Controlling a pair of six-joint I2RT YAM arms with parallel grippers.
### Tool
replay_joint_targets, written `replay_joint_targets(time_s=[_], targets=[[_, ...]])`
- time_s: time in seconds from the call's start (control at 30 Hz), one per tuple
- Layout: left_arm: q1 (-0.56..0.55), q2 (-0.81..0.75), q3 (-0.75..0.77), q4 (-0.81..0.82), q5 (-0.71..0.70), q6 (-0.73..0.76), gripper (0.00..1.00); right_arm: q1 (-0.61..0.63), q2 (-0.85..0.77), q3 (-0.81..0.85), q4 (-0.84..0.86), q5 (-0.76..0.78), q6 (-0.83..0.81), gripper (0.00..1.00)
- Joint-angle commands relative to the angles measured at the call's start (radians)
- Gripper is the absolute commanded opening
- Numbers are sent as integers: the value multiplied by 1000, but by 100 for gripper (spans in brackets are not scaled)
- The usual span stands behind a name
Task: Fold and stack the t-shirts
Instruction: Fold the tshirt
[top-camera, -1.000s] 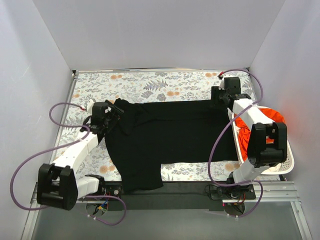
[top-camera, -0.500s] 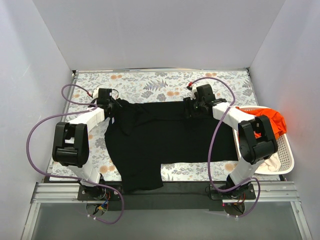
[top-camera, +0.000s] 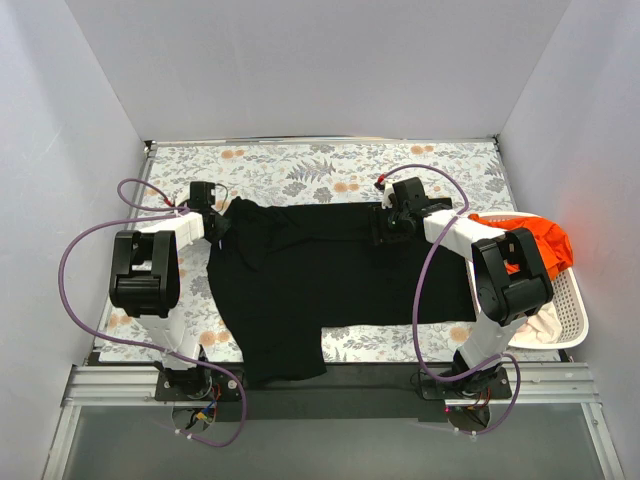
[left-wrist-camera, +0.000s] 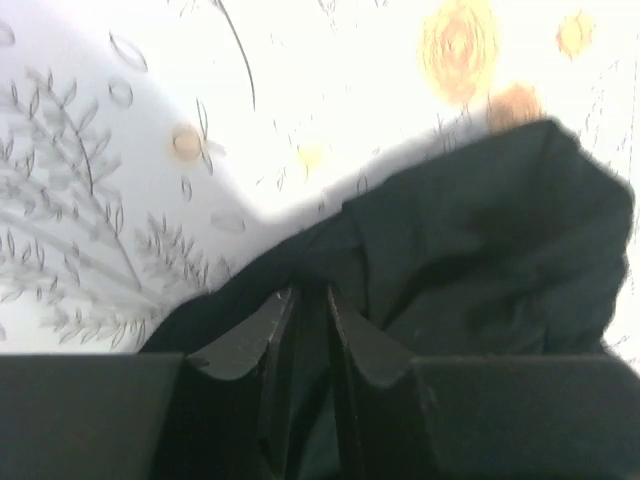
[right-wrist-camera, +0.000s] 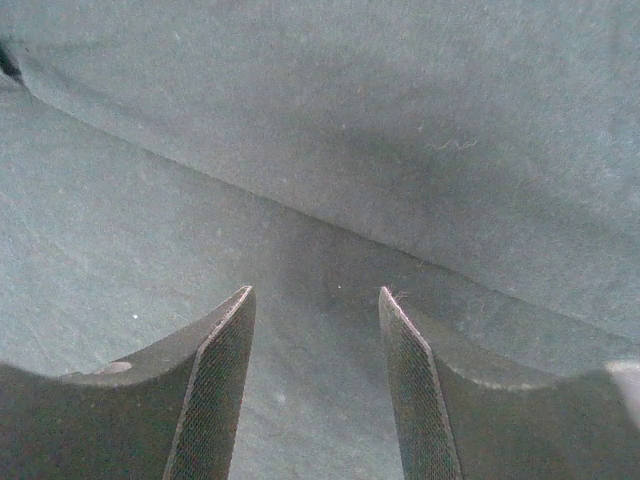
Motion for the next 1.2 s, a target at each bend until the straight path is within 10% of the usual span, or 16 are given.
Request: replay_joint_targets(time_s=[0.0,0.3,0.5,0.67,1.17], targets=[[39,73,54,-21,-27,16,19,0,13,-13,38,-21,17,50],[155,101,166,-41,-97,105,19,0,-24,-26,42,-28,17,50],[155,-14,159,-35,-28,183,60,0,-76,-45,42,-33,11,50],[59,-163,97,-34,1,281,75,0,-128,-74,45,-38,-6,52],[-151,-145,-1,43,-30,577,61,-2,-199,-151,85,-77,-21,55]])
